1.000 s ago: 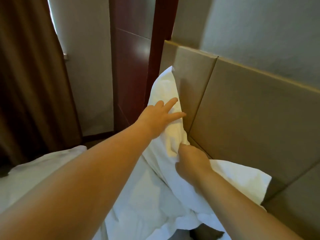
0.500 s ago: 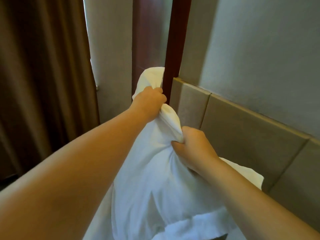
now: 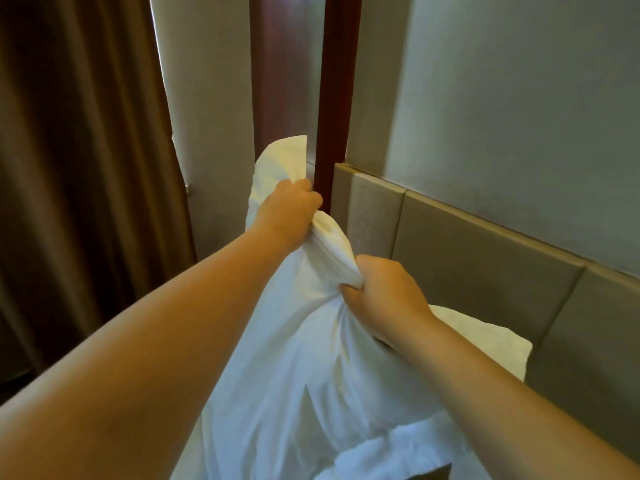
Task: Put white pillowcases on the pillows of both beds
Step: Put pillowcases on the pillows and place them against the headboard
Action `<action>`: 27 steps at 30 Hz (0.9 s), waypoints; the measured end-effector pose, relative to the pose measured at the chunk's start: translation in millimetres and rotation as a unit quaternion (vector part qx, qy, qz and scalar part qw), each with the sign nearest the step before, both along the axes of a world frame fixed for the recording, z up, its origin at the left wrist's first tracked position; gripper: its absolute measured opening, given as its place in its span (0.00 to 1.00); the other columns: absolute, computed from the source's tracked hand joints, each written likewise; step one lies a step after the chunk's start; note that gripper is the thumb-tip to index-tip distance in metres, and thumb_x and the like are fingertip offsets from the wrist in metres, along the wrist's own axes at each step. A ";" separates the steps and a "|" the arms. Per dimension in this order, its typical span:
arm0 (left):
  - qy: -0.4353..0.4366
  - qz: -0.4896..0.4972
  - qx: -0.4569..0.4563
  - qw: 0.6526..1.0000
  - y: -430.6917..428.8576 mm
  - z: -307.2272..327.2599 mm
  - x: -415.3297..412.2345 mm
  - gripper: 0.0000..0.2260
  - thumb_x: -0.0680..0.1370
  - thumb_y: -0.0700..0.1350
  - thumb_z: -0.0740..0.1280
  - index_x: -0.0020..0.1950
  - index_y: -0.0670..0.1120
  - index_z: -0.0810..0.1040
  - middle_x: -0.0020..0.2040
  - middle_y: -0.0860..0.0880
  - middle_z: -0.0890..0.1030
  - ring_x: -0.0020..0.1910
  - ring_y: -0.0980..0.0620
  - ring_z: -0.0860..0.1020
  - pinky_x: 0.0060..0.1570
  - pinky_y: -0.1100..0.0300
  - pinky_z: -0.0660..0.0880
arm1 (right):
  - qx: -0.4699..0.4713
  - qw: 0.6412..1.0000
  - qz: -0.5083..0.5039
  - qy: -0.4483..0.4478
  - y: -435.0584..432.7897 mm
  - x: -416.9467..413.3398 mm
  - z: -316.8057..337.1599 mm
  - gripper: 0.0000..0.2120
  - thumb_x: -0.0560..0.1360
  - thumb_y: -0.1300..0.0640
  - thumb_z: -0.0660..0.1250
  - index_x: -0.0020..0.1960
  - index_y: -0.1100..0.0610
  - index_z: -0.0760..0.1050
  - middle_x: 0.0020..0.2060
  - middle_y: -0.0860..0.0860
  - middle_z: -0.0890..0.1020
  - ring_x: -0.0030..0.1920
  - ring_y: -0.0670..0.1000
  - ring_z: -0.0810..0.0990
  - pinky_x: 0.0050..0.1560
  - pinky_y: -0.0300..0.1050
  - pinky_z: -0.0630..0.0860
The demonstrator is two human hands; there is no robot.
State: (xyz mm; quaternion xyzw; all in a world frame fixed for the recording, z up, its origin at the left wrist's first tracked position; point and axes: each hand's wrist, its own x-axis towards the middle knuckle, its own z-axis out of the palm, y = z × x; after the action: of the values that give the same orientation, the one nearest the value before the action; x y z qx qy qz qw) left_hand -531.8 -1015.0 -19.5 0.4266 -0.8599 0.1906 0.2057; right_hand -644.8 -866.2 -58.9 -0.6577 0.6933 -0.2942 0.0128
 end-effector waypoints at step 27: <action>-0.012 0.057 0.403 0.913 -60.9 -343.1 17.1 0.20 0.77 0.44 0.64 0.68 0.50 0.65 0.64 0.46 0.69 0.60 0.44 0.73 0.57 0.49 0.75 | 0.005 0.977 -0.034 0.210 -73.4 -21.9 -259.4 0.13 0.59 0.70 0.71 0.43 0.61 0.79 0.40 0.57 0.80 0.41 0.61 0.78 0.37 0.47 0.72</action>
State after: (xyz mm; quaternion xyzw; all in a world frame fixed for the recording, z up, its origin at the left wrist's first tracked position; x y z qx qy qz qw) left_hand -514.7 -1075.9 -362.6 0.5191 -0.8403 -0.1560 -0.0053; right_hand -666.7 -939.6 -318.3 -0.6805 0.7043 -0.1466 -0.1395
